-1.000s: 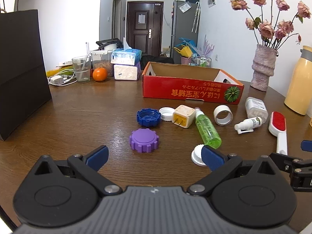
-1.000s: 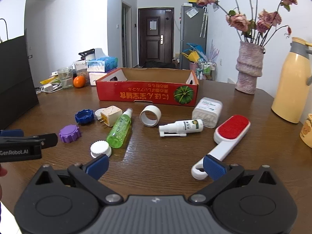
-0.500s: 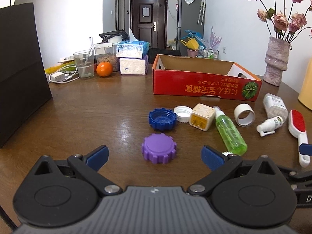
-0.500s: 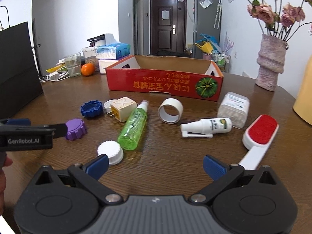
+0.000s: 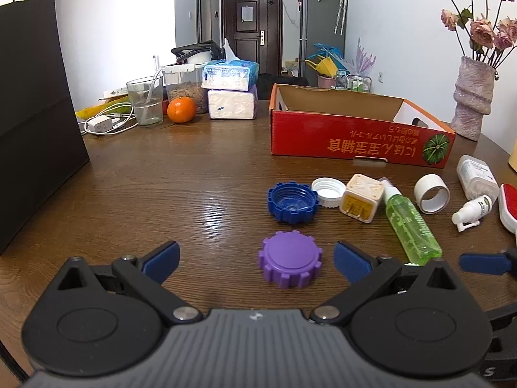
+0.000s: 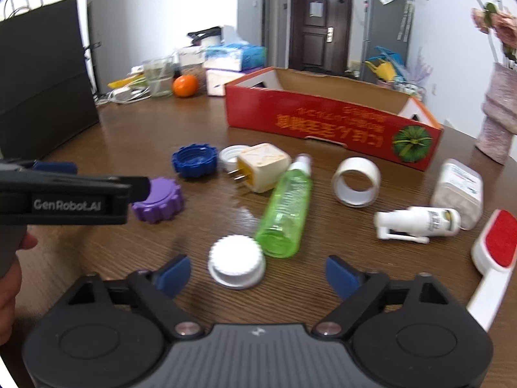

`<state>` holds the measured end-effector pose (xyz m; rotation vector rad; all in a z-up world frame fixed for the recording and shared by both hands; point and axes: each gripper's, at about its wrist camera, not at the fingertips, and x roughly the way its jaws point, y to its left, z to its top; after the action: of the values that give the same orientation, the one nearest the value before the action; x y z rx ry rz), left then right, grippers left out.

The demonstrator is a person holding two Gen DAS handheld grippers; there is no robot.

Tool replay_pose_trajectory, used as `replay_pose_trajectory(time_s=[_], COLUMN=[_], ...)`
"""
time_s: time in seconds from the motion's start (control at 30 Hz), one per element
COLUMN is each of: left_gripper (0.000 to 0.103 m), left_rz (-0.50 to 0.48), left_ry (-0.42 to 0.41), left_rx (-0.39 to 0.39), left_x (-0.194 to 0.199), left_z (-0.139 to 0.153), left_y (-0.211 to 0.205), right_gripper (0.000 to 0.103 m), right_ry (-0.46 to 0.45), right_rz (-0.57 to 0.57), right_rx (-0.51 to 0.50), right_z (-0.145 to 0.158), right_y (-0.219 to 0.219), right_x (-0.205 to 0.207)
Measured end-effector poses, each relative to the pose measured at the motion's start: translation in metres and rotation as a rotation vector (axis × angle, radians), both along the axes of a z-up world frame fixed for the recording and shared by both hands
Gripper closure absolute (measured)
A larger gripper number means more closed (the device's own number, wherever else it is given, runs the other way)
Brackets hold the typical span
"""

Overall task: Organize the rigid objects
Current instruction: 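Move the left tool toward the purple cap while the right tool approaches the white cap, then close the left tool on the purple cap while the right tool grips the white cap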

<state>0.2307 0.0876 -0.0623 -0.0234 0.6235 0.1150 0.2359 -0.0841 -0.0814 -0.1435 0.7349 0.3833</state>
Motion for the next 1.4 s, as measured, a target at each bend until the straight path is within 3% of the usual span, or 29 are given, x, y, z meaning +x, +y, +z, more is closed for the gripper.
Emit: replay_pose_trajectory(time_s=[0.27, 0.4, 0.8, 1.0, 1.17, 1.4], left_gripper=[0.000, 0.000, 0.001, 0.018, 0.048, 0.048], left_rz=[0.002, -0.001, -0.030, -0.040, -0.075, -0.086], left_ry=[0.013, 0.026, 0.065, 0.084, 0.096, 0.069], left_rx=[-0.003, -0.005, 0.008, -0.001, 0.001, 0.026], left_x=[0.005, 0.011, 0.033, 0.039, 0.041, 0.035], left_z=[-0.004, -0.008, -0.019, -0.023, -0.026, -0.024], left_y=[0.006, 0.005, -0.008, -0.010, -0.013, -0.017], right_gripper=[0.044, 0.064, 0.064, 0.064, 0.064, 0.064], right_ry=[0.022, 0.008, -0.016, -0.015, -0.015, -0.012], right_rz=[0.025, 0.028, 0.010, 0.011, 0.011, 0.009], right_rx=[0.016, 0.033, 0.107, 0.106, 0.106, 0.102], right_z=[-0.006, -0.005, -0.004, -0.005, -0.006, -0.007], right_y=[0.009, 0.006, -0.008, -0.007, -0.007, -0.006], right_x=[0.009, 0.009, 0.008, 0.008, 0.008, 0.009])
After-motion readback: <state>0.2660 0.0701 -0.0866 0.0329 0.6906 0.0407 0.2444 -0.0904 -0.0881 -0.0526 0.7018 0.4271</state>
